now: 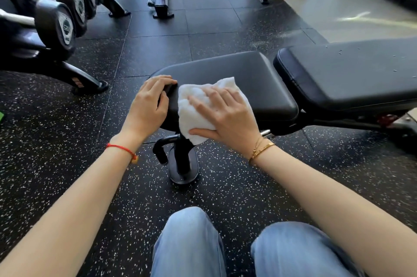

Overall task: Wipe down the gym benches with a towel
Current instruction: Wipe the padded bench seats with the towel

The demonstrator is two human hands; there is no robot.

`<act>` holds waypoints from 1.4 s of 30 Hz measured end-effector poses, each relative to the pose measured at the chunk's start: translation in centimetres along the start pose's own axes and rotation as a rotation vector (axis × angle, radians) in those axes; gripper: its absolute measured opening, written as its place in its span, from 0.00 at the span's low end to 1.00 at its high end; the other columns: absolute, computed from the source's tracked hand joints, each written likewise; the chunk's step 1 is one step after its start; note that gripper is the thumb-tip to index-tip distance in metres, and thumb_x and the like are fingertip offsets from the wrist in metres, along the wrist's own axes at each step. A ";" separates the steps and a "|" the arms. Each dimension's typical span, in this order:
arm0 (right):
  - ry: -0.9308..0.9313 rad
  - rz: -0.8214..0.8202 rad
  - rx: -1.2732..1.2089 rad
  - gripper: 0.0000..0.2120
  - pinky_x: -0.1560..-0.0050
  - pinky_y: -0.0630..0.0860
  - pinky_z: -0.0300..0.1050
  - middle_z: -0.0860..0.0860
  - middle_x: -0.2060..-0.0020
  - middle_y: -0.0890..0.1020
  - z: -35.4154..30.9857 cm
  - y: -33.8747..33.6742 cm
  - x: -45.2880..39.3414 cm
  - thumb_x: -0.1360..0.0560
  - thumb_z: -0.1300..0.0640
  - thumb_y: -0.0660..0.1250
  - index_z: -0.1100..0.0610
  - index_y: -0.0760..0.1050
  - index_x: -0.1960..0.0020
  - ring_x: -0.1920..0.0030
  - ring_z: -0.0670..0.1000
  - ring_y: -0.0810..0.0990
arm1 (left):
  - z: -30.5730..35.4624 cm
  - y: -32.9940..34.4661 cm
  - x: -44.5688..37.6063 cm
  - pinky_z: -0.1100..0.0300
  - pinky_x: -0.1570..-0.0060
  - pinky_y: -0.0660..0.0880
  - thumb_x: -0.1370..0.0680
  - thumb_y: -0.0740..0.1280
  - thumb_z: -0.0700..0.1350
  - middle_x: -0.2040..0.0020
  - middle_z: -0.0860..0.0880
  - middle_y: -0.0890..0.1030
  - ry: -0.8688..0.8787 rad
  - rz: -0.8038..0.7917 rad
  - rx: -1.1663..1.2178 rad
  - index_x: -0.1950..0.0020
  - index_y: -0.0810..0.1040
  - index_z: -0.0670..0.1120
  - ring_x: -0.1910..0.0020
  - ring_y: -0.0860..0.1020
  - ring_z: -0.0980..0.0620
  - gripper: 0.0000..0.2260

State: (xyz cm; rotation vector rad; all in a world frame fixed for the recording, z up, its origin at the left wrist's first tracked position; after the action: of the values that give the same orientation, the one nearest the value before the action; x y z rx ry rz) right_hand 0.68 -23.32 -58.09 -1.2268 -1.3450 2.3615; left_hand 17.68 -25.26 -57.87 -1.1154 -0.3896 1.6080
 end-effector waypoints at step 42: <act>0.337 -0.561 -0.346 0.41 0.24 0.42 0.52 0.53 0.20 0.56 35.2 2.1 12.0 0.27 0.30 0.37 0.49 0.53 0.19 0.20 0.53 0.52 | 19.0 15.4 -6.0 0.48 0.26 0.62 0.24 0.56 0.50 0.29 0.47 0.73 -0.219 -0.082 -0.322 0.30 0.73 0.45 0.29 0.69 0.48 0.24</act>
State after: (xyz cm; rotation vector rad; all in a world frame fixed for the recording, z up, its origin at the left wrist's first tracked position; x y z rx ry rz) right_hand -31.96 -41.28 -57.50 -1.0707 -1.7349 1.5179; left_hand -6.91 -30.64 -56.77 -1.1458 -0.8524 1.6361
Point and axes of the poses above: each hand's wrist, its own x-axis away from the middle knuckle, its own y-axis out of the palm, z = x × y, the point moved 8 cm from there along -x, towards the middle knuckle
